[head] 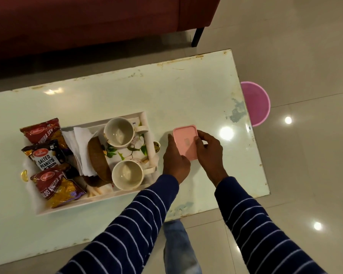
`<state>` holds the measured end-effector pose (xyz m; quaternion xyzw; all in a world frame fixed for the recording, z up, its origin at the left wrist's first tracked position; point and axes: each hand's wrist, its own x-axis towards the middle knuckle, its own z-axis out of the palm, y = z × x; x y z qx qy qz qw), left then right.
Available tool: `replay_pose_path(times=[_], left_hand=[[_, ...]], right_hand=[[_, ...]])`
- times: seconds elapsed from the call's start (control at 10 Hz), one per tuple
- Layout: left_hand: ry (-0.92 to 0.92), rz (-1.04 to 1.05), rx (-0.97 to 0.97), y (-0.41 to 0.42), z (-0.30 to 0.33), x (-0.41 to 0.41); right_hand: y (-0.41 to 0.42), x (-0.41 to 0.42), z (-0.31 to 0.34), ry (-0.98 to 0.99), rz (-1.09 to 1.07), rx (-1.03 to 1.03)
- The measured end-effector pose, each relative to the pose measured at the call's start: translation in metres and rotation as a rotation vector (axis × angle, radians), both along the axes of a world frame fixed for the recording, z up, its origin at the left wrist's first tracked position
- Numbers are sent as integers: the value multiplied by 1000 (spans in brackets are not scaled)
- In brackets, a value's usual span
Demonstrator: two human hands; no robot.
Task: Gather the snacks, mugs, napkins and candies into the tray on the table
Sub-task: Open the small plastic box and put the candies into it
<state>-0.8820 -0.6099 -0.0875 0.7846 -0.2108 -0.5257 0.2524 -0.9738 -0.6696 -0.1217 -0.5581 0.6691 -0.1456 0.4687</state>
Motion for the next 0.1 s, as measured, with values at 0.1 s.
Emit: replay_pose_path(times=[0.1], left_hand=[[-27, 10, -34, 2, 7, -1]], right_hand=[[0, -1, 2, 20, -10, -1]])
